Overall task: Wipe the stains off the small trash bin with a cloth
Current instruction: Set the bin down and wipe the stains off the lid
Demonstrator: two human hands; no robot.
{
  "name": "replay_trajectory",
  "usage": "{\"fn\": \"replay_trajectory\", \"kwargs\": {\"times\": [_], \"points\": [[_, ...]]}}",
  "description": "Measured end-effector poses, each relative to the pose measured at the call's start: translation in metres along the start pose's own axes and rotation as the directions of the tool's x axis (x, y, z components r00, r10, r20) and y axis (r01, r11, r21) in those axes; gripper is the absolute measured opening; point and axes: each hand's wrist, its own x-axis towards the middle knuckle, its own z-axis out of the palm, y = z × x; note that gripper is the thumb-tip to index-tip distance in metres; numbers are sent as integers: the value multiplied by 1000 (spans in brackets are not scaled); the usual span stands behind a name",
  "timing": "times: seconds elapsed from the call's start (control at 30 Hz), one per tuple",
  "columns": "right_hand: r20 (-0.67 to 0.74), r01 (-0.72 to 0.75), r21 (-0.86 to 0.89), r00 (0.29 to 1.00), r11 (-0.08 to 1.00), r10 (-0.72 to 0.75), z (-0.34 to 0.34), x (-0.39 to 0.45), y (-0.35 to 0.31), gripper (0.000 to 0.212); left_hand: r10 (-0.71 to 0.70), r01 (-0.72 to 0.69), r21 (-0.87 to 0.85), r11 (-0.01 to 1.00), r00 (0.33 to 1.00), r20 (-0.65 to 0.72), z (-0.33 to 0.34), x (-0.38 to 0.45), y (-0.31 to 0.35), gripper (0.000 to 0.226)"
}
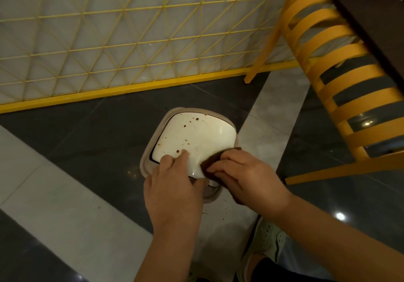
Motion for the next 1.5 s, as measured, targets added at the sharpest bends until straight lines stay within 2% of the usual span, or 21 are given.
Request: {"fn": "replay_trajectory", "kwargs": {"times": [0.07,0.1,0.17,0.2,0.27,0.37,0.43,0.47,0.57,0.63,0.73,0.8,0.87,1.03,1.1,1.17,1.23,1.3,1.4,1.43,1.5], "points": [[65,-157,8,986,988,156,-11,-2,5,19,-7,7,0,1000,1000,16,0,0,0,70],[147,-281,-5,949,960,279,-20,0,7,18,-11,11,-1,1000,1000,23,-1,0,0,71],[401,-564,147,785,813,472,-41,5,9,18,-15,15,-5,1000,999,31,0,0,0,72],[510,-668,299,715,681,478,-51,9,8,18,-12,13,-7,1000,1000,28,0,0,0,72],[610,-713,490,692,502,386,-62,21,3,18,-1,1,-6,1000,1000,12,0,0,0,69],[689,-740,514,657,433,306,-63,38,-3,25,7,-7,-10,1000,1000,5,-2,1,0,65],[622,-737,487,669,469,406,-58,49,3,33,1,-1,-20,1000,1000,16,-3,1,1,68],[534,-723,464,690,512,489,-55,54,8,36,-1,1,-25,1000,1000,18,-3,1,1,69],[101,-640,444,732,628,674,-35,60,19,33,-8,9,-25,1000,999,31,-3,0,0,71],[-171,-546,409,741,731,649,-20,58,17,24,-18,19,-23,1000,999,40,-3,0,0,72],[-353,-361,249,830,898,432,0,49,11,18,-21,22,-25,999,999,25,-3,0,1,72],[-330,-237,147,904,960,273,6,38,11,30,-15,15,-18,1000,1000,24,-3,0,1,72],[-243,-155,30,957,987,158,8,28,17,43,-12,12,-11,1000,999,30,-3,1,1,72],[-297,-171,72,937,983,185,7,40,13,33,-26,26,-21,999,999,23,-3,0,2,70],[-252,-15,25,968,1000,20,12,32,-4,30,-24,24,-23,999,1000,14,-3,2,1,65],[-112,168,-3,980,986,-167,11,16,-15,32,-21,21,-17,1000,1000,15,-2,2,1,62],[-5,250,-16,968,968,-250,3,15,-3,31,-21,21,-12,1000,999,24,-2,2,0,64],[-40,183,-67,982,981,-186,-3,28,17,29,-24,24,-21,999,999,27,-3,1,1,69],[-198,-86,-54,978,995,74,-6,48,30,29,-32,33,-22,999,999,37,-3,1,1,71],[-220,-94,-49,972,994,81,-2,46,24,29,-33,34,-21,999,999,38,-3,1,1,71],[-163,51,-74,985,996,-62,9,29,8,29,-27,27,-22,999,999,26,-2,2,0,67]]}}
